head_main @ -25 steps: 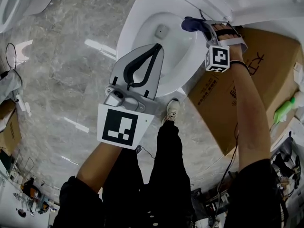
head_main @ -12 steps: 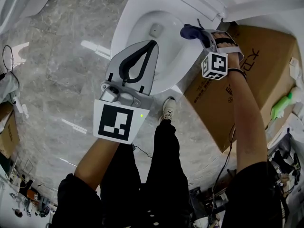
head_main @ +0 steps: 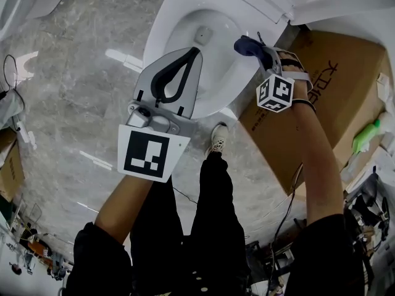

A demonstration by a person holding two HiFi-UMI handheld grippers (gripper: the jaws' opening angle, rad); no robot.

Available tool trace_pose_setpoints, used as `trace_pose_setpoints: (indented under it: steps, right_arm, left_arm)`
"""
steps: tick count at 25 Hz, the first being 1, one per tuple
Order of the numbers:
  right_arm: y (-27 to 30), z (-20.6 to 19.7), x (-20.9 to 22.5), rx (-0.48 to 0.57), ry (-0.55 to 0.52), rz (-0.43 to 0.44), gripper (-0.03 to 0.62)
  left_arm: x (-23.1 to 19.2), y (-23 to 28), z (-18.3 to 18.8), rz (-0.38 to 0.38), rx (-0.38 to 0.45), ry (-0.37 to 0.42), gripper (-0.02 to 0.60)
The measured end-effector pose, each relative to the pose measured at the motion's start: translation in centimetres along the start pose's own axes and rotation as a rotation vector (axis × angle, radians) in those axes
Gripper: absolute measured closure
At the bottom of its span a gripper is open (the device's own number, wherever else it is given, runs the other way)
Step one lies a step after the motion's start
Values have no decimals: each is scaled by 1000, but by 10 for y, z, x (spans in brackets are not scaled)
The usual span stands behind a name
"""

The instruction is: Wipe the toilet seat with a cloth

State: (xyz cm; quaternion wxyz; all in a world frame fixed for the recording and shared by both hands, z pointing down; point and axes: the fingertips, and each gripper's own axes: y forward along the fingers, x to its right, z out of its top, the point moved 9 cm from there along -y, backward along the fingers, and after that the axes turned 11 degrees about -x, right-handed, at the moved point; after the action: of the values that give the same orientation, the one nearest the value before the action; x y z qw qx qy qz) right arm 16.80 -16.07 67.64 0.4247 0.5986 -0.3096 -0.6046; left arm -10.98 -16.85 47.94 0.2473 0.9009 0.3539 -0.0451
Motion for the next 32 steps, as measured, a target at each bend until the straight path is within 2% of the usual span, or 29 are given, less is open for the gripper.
trace_pose_setpoints:
  steps: [6, 11, 18, 23, 32]
  right_arm:
    - [-8, 4, -11, -12, 139, 84, 540]
    - [-16, 11, -26, -43, 225, 99, 539]
    - [-30, 19, -48, -27, 361, 130, 545]
    - [-37, 25, -59, -36, 421, 175, 543]
    - [-54, 38, -85, -47, 610, 282, 533]
  left_arm:
    - [1, -4, -3, 4, -8, 6, 571]
    - [1, -6, -1, 0, -14, 13, 571]
    - [-3, -12, 2, -3, -23, 32, 571]
    - [-4, -15, 4, 1, -20, 39, 571]
    - [-3, -22, 4, 2, -28, 44, 571]
